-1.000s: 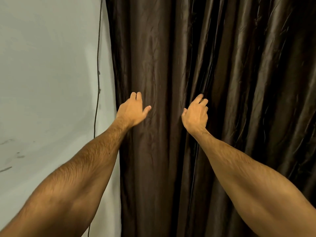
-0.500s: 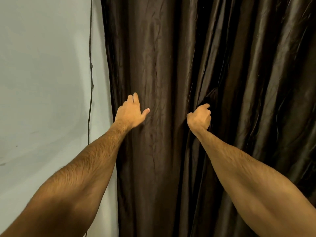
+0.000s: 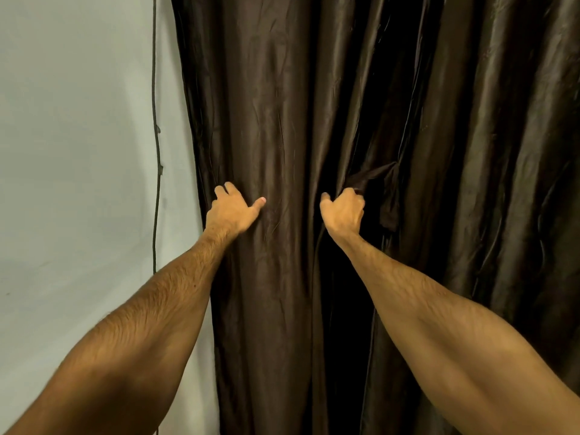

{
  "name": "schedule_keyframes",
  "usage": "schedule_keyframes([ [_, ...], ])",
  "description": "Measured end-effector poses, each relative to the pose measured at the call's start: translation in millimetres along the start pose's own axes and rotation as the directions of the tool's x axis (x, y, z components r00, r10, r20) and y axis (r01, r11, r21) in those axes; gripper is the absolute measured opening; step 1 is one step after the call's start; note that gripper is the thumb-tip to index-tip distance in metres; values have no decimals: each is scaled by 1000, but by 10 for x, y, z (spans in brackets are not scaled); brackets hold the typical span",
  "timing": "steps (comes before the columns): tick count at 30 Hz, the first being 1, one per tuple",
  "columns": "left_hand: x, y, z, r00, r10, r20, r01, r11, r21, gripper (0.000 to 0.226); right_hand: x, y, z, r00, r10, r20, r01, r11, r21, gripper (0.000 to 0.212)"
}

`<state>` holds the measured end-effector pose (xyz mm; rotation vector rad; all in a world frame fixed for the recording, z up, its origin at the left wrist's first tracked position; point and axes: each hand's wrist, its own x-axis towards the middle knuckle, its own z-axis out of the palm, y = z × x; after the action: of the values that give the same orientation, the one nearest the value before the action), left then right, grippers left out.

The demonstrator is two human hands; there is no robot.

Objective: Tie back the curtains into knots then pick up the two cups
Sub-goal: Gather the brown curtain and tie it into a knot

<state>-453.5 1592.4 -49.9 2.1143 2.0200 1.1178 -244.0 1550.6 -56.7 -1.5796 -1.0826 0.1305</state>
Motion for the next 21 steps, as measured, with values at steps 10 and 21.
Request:
schedule_keyframes([
  [10,169,-271,292,981,-126,146,158,959,-234,118,-189,172,628,995,75,60,-83,987,141,81],
  [21,542,-547,531,950,27,311,185,753,-631,119,-185,127,1133,990,32,134,-62,971,230,66],
])
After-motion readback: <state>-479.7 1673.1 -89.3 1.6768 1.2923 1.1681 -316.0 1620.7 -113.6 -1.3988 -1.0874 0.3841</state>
